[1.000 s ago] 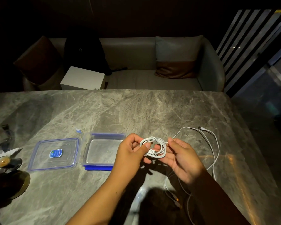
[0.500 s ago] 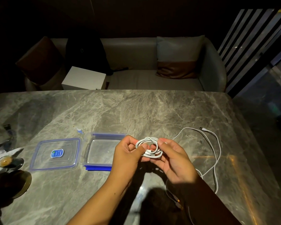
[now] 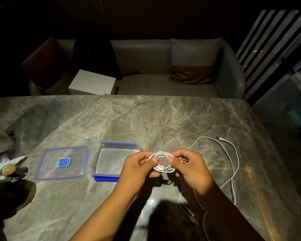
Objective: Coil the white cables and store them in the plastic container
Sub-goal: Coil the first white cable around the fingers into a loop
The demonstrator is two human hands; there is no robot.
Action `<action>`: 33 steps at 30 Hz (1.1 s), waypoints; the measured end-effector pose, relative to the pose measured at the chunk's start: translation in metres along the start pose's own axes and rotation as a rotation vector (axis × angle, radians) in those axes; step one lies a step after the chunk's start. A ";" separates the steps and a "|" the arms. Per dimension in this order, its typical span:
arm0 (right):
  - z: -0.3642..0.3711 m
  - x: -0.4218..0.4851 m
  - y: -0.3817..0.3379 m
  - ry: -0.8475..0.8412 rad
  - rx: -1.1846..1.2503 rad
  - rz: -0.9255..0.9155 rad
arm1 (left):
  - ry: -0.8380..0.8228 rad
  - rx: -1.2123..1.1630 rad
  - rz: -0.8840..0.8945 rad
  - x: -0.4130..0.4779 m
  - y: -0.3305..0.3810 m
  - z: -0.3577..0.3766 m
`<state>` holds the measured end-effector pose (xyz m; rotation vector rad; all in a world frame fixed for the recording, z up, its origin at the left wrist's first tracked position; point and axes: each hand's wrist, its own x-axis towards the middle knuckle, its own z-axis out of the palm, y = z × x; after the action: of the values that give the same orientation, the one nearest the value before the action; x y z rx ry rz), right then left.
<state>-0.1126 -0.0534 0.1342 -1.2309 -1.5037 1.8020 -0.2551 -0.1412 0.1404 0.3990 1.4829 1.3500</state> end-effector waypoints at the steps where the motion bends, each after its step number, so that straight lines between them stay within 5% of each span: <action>1: 0.001 0.001 0.001 -0.006 -0.004 -0.005 | -0.001 -0.012 -0.013 0.000 -0.001 -0.002; 13: 0.062 0.030 0.018 -0.027 -0.003 0.004 | 0.115 -0.146 -0.050 0.018 -0.002 -0.058; 26: 0.177 0.103 0.068 -0.072 0.148 0.488 | 0.565 -0.444 -0.261 0.078 -0.027 -0.138; 33: 0.202 0.128 0.098 0.030 0.044 0.513 | 0.734 -0.370 -0.309 0.111 -0.049 -0.145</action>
<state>-0.3300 -0.0781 -0.0024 -1.7272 -1.1919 2.1009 -0.4018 -0.1447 0.0208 -0.6051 1.7201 1.5471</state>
